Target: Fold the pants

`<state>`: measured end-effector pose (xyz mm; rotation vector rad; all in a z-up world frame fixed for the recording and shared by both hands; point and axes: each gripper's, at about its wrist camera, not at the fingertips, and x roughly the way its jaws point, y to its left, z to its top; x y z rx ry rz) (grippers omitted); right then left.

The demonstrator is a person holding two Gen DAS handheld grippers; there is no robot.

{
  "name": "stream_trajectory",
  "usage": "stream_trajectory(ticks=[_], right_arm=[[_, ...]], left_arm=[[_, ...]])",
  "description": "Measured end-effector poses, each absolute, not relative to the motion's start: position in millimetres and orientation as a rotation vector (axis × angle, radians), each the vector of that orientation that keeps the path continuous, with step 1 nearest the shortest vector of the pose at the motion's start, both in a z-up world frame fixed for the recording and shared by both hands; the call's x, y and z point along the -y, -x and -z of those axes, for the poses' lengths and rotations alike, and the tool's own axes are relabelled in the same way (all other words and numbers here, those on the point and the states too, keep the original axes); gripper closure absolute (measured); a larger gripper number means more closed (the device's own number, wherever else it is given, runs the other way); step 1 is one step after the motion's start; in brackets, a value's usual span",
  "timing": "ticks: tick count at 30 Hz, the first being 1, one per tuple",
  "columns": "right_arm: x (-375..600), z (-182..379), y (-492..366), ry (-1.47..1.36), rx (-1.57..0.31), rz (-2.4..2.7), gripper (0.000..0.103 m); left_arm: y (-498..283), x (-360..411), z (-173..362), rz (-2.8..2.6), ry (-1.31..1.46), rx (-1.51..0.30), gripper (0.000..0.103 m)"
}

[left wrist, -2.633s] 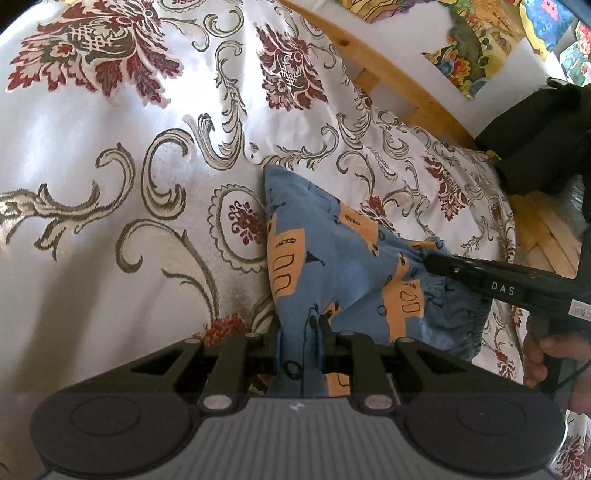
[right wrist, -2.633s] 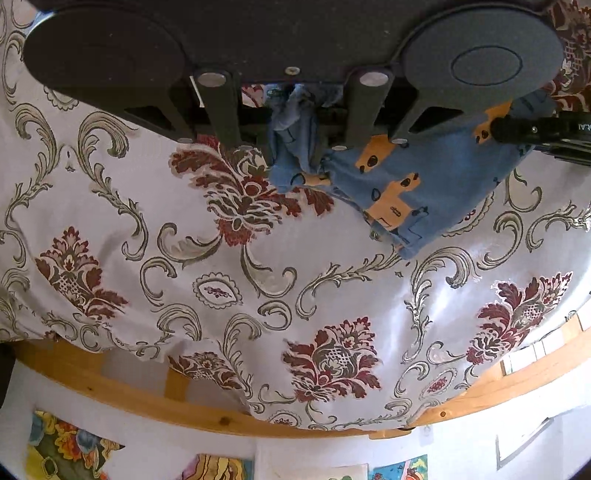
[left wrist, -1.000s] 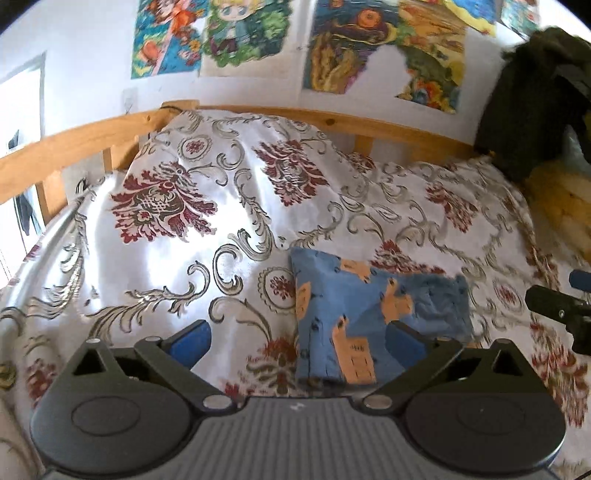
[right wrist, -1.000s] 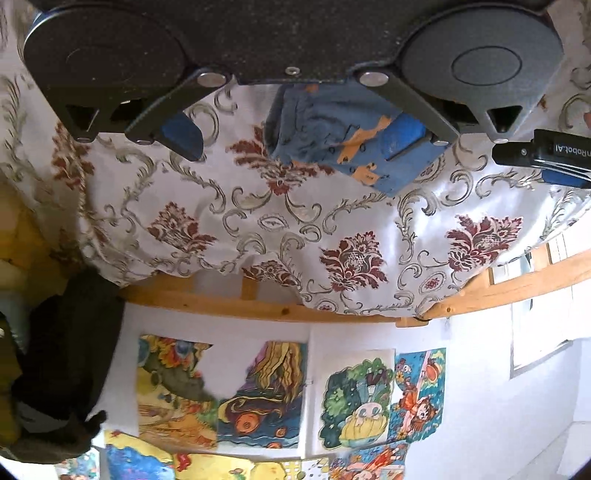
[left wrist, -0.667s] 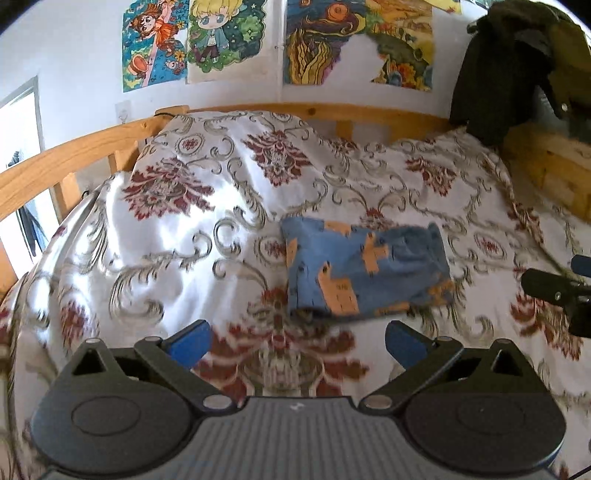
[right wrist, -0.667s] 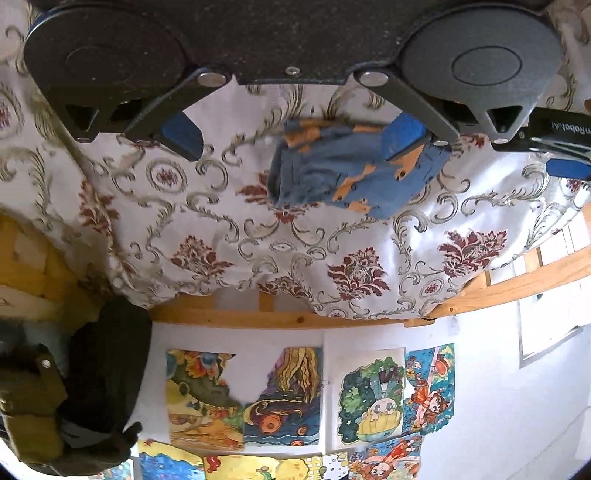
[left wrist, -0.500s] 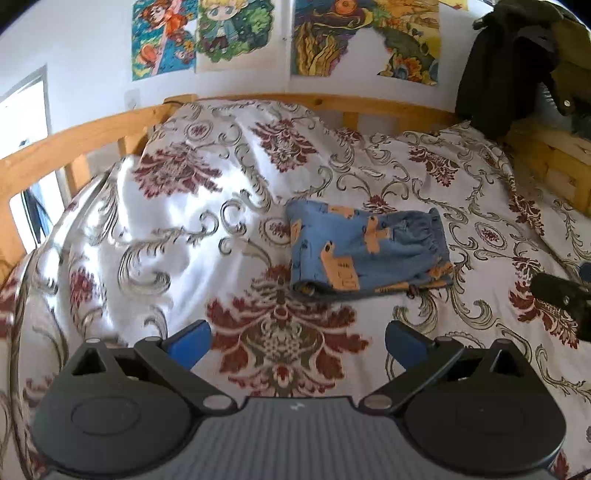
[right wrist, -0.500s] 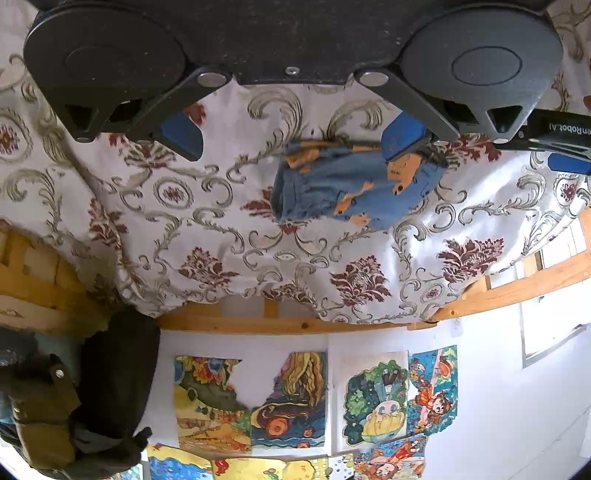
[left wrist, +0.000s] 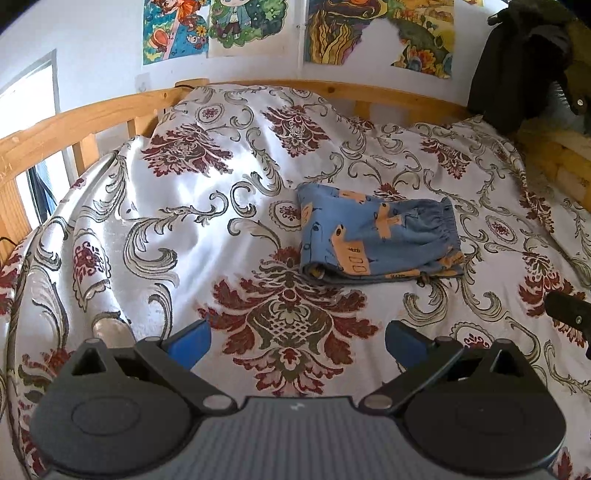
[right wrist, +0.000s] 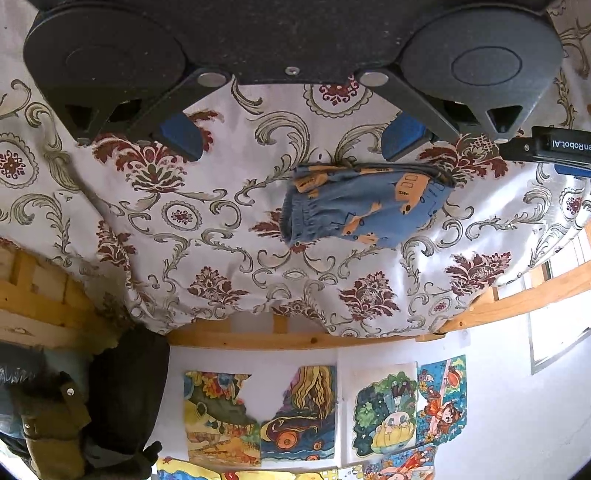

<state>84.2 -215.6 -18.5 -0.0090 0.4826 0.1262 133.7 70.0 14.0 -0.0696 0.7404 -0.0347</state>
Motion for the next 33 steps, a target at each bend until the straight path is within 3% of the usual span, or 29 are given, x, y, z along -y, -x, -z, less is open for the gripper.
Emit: stream_trajectory(ticks=[33], right_arm=[[213.8,26.1,-85.7,0.013,-0.520,-0.128,0.001]], left_arm=[[-137.4,-72.6,-9.2,0.031,0.089,-0.767,0.000]])
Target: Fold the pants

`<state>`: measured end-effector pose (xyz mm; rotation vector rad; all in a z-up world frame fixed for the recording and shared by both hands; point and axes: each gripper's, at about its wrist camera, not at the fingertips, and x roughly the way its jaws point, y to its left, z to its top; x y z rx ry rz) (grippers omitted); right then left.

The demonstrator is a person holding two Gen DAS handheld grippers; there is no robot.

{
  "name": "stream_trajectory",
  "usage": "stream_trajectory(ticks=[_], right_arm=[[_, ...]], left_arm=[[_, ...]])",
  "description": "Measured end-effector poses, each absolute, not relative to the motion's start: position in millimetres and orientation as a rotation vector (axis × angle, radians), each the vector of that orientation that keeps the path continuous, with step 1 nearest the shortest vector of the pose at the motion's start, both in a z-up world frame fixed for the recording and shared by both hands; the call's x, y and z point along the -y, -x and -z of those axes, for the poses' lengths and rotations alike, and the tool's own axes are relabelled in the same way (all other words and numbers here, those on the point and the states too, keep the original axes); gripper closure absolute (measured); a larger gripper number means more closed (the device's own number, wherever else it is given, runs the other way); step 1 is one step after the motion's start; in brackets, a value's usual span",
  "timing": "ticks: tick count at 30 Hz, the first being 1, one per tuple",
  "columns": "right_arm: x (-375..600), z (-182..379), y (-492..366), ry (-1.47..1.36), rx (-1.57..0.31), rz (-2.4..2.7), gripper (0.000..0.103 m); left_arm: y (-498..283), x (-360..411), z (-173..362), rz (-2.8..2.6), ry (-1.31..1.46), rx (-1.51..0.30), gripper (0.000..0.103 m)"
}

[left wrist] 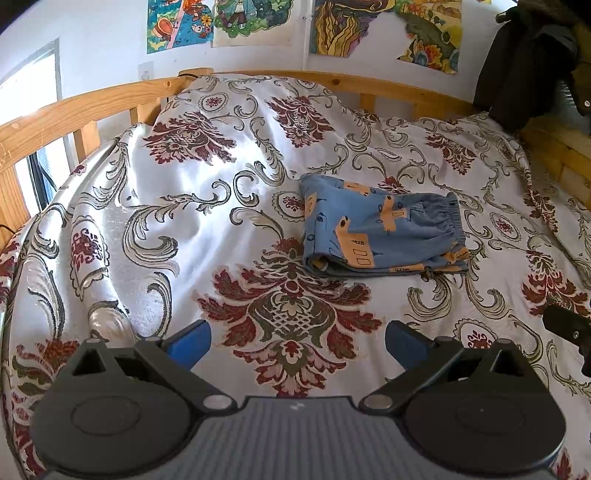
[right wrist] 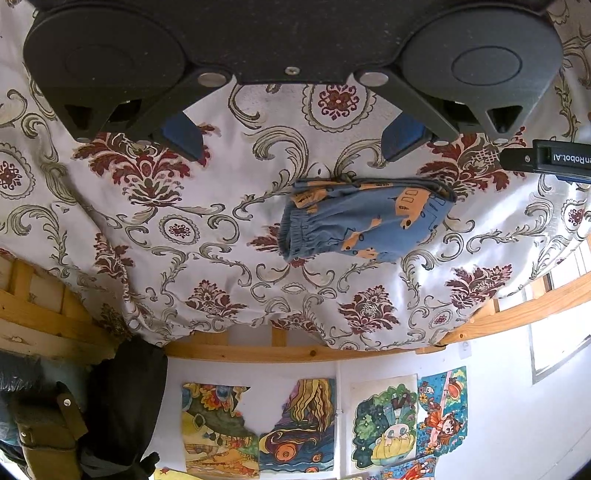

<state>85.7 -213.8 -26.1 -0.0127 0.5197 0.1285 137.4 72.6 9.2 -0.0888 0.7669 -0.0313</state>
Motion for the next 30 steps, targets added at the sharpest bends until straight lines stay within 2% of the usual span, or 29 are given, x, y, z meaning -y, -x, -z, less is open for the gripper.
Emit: stream_trajectory(ticks=[30], right_arm=[[212.6,30.7,-86.2,0.024,-0.537,-0.133,0.001]], left_arm=[[-138.4,-66.9,-9.0,0.014,0.035,-0.777,0.000]])
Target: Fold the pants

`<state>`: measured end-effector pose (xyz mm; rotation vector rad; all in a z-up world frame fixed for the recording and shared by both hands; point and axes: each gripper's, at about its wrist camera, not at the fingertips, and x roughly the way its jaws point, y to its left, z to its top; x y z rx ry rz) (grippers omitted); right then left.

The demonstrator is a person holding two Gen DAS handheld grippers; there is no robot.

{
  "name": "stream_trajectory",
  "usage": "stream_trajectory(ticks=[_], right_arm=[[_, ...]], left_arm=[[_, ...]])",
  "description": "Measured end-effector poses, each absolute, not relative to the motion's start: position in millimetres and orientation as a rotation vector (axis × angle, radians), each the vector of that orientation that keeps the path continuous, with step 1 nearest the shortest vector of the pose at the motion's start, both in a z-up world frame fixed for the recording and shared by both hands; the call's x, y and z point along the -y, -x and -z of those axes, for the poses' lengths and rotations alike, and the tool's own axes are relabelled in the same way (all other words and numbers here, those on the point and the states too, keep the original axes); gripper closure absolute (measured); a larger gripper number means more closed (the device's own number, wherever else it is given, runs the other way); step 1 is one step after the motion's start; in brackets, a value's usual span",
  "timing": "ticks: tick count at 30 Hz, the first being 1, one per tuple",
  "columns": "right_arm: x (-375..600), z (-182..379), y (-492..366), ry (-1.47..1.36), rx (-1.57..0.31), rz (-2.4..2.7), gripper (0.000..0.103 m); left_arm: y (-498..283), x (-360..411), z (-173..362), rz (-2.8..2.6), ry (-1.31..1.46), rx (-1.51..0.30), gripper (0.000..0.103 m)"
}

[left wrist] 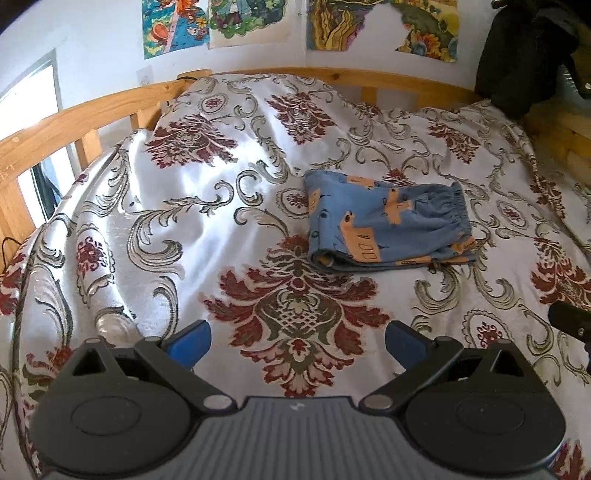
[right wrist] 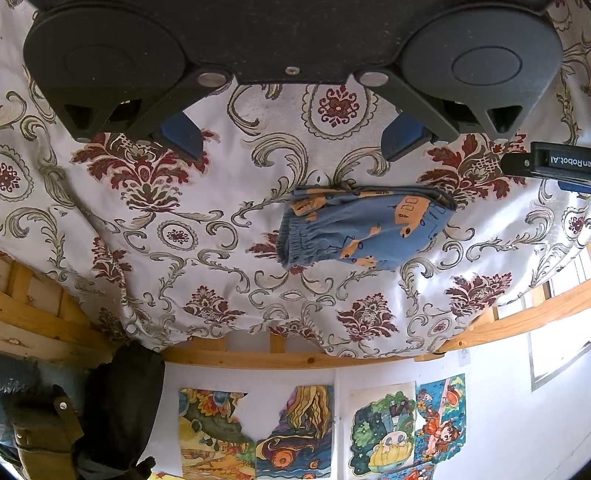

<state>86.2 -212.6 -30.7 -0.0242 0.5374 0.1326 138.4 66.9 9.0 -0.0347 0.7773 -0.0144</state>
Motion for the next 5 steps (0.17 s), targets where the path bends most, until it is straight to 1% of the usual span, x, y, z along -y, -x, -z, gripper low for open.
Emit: stream_trajectory(ticks=[5], right_arm=[[212.3,30.8,-86.3,0.025,-0.547,-0.133,0.001]], left_arm=[[-138.0,-66.0,-9.4,0.017,0.032,-0.775,0.000]])
